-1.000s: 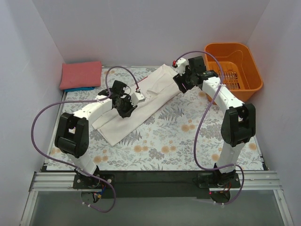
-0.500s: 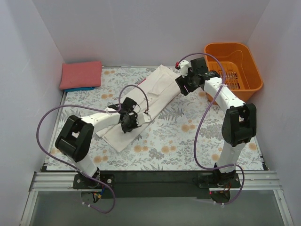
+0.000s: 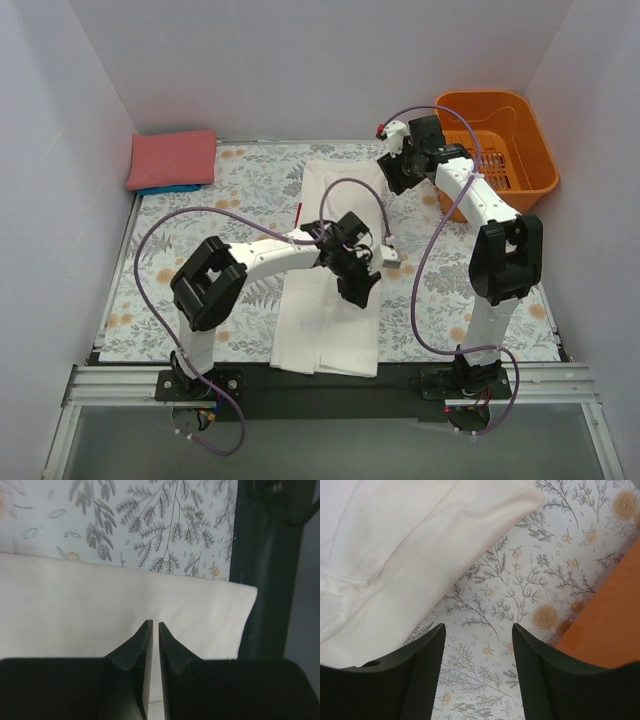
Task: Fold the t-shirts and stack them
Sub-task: Fold the tshirt
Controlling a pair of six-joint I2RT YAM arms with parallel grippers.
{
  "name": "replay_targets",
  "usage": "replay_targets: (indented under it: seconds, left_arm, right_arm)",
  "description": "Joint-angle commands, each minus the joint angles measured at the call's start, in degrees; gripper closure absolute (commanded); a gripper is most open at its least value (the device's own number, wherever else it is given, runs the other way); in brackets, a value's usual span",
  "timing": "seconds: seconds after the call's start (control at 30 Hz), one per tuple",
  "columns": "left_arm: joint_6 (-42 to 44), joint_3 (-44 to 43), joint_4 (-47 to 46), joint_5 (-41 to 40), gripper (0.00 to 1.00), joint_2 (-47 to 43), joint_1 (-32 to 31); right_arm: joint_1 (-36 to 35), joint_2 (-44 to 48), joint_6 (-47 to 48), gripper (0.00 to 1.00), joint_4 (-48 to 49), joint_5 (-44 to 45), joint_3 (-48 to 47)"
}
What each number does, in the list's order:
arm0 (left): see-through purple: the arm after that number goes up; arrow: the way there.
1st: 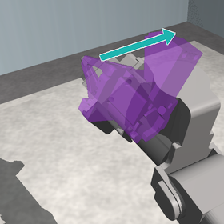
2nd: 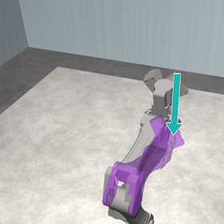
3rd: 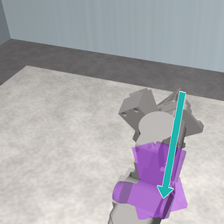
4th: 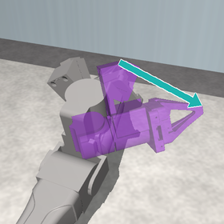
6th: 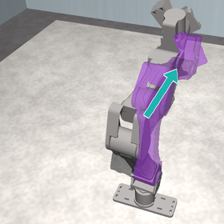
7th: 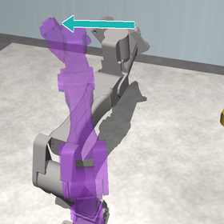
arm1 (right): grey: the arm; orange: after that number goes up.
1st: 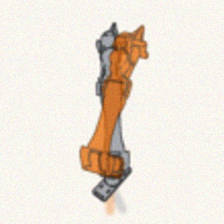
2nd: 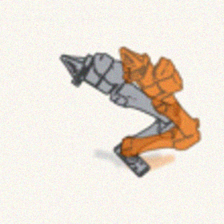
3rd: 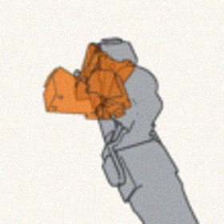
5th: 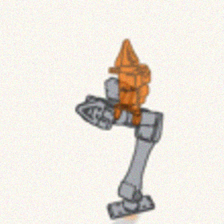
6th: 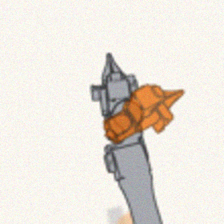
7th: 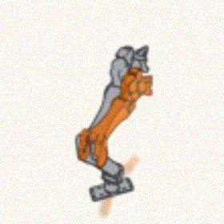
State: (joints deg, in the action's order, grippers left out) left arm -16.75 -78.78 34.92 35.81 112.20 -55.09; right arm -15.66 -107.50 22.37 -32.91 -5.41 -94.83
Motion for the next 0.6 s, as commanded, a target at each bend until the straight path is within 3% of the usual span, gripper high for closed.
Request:
replay_targets:
  seconds: [0.0,0.1,0.23,0.4,0.57]
  left_arm:
    - [-8.03,0.46,-3.62,10.06,0.91,-10.41,8.56]
    - [-11.45,3.98,-5.29,11.91,0.91,-16.30,16.31]
    - [-16.02,5.75,-9.33,7.09,0.92,-17.20,24.14]
    - [-22.87,-2.06,-10.91,3.14,0.95,-5.45,30.91]
    - [-27.98,-7.61,-14.00,-2.23,0.96,3.27,32.24]
  right_arm:
    - [0.19,-1.48,-0.57,0.39,-0.05,-2.23,-4.14]
    - [0.10,-2.10,-1.27,0.51,-0.06,-5.92,-3.70]
    - [-0.16,-4.55,-3.30,0.59,-0.23,-11.02,-3.61]
    - [-2.35,-8.15,-3.03,0.60,-0.14,-13.58,-4.49]
    - [-3.24,-13.69,-1.81,0.61,0.03,-9.20,-5.63]
